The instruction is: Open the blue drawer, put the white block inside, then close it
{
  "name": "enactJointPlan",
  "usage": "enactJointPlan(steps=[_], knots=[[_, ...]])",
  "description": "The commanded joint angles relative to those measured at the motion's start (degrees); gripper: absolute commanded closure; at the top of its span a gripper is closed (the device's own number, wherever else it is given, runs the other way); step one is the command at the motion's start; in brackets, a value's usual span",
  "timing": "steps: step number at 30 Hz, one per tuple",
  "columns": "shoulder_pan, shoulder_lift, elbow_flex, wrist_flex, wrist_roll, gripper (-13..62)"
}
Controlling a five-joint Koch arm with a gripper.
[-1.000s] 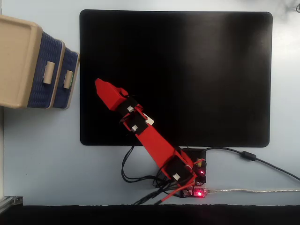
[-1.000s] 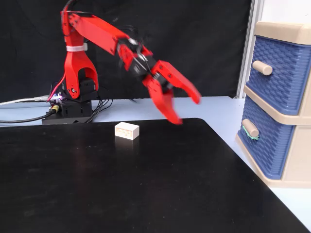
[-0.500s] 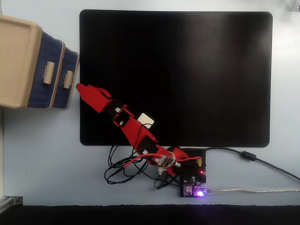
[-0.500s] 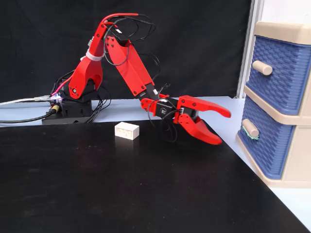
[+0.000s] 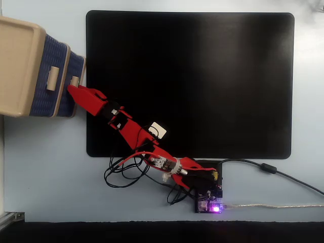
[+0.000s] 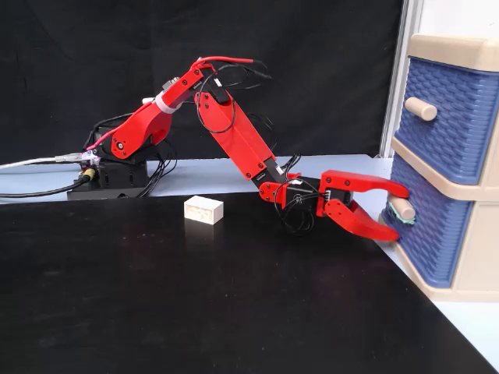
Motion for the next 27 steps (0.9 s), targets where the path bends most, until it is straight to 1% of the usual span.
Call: enactJointPlan(steps=[1, 3, 5, 8, 9, 12, 16, 20, 23, 27], knots=[[0.6, 1.9, -2.0, 1.1, 1.0, 32.1], [0.5, 2.0, -2.1, 3.4, 1.0, 37.0], [0.5, 2.0, -2.2, 4.4, 1.0, 43.8], [0.6, 2.1, -2.3, 5.1, 1.3, 56.0], [0.7, 2.1, -2.4, 5.5, 1.5, 57.7], [1.1, 2.3, -1.7, 6.3, 1.7, 57.6], [1.4, 5.4, 5.3, 6.0, 1.8, 57.7], [1.7, 13.3, 20.6, 4.2, 2.5, 57.7], [3.0, 19.3, 33.9, -1.4, 2.7, 57.7], [3.7, 22.6, 47.2, -10.8, 2.7, 57.7]])
